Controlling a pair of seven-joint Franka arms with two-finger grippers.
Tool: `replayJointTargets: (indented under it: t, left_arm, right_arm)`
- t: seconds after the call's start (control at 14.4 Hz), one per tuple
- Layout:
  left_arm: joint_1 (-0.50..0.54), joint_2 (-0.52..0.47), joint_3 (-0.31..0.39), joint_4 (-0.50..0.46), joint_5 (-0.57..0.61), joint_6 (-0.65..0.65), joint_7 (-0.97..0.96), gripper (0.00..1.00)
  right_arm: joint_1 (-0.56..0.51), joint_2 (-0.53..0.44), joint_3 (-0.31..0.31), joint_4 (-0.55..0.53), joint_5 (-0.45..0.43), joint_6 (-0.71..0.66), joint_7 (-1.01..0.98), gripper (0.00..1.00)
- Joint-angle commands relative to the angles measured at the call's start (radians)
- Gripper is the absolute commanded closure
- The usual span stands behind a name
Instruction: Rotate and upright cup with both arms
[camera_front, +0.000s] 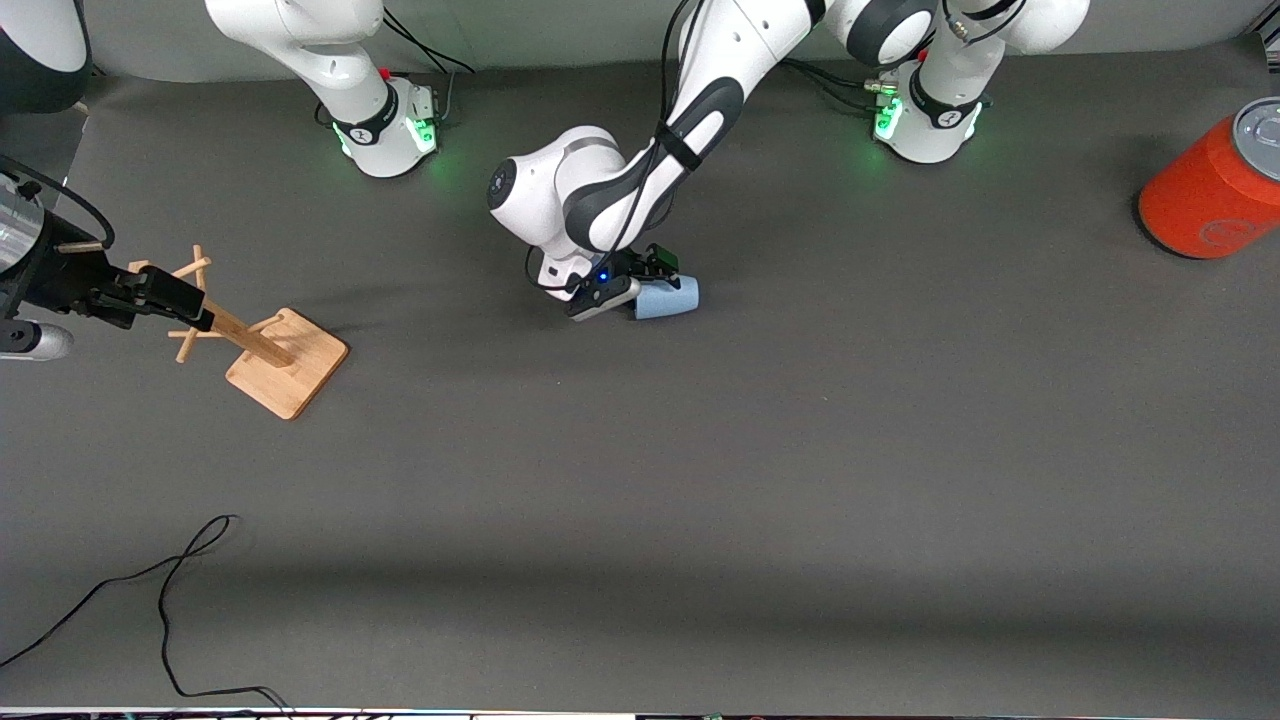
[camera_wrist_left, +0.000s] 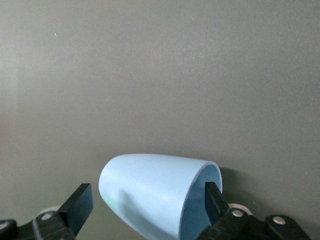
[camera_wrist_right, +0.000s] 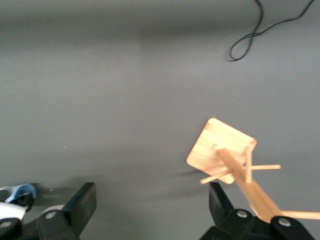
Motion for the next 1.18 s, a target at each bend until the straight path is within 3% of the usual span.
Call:
replayJointTargets:
  t: [0.0,0.55,0.69,0.76,0.9,1.04,1.11]
  left_arm:
    - [-0.025,0.022,0.015,0.028,0.017,-0.015,-0.027,0.0]
    - [-0.019,0.024,0.02,0.028,0.019,-0.064,-0.026,0.0]
    - [-0.016,0.025,0.02,0.026,0.015,-0.073,-0.027,0.07]
    - [-0.016,0.025,0.02,0.026,0.011,-0.081,-0.029,0.16]
    - [-0.013,0.024,0.02,0.026,0.006,-0.091,-0.069,0.6]
    - [-0.01,0.024,0.02,0.025,0.005,-0.088,-0.084,0.97]
    - [-0.01,0.024,0.02,0.025,0.003,-0.088,-0.086,1.0]
  right_arm:
    - [0.008,0.031,0.0,0.032,-0.036,-0.019,-0.023,0.0]
    - [0.034,0.021,0.0,0.003,-0.033,0.01,-0.02,0.0]
    - [0.066,0.018,-0.011,0.003,-0.033,0.009,-0.018,0.0]
    - [0.07,0.016,-0.011,0.001,-0.033,0.004,-0.015,0.0]
    - [0.07,0.011,-0.011,-0.005,-0.035,0.003,-0.018,0.0]
    - [0.068,0.011,-0.013,-0.006,-0.035,0.009,-0.02,0.0]
    - [0.068,0.011,-0.013,-0.008,-0.035,0.012,-0.02,0.0]
